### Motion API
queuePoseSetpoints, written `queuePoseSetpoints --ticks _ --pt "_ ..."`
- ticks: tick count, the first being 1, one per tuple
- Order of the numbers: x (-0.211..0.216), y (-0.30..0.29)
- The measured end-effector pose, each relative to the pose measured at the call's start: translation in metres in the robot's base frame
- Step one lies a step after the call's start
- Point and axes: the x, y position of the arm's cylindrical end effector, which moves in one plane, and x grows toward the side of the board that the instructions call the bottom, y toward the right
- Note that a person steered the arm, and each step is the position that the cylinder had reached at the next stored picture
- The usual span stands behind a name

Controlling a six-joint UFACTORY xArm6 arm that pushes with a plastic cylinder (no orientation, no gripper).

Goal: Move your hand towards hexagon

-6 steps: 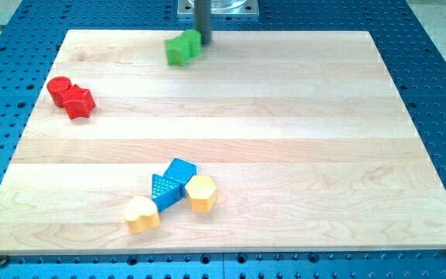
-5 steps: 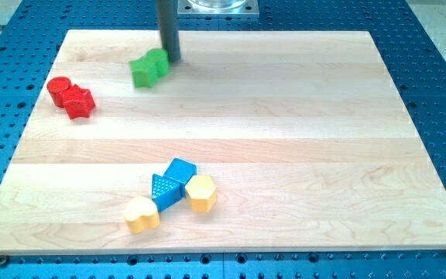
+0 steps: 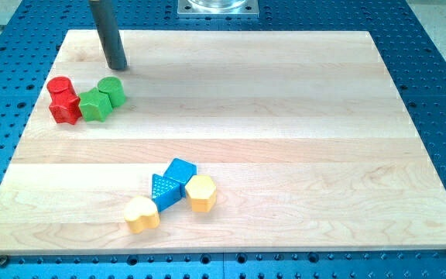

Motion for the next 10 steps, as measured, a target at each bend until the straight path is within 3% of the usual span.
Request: queuePoseSetpoints --ticks 3,5,6,8,9,10 --pt "0.013 0.003" --pt "0.055 0.114" --pt "0.123 0.187" --pt "0.263 0.185" --pt "0.285 0.194" --pt "0.284 0.142"
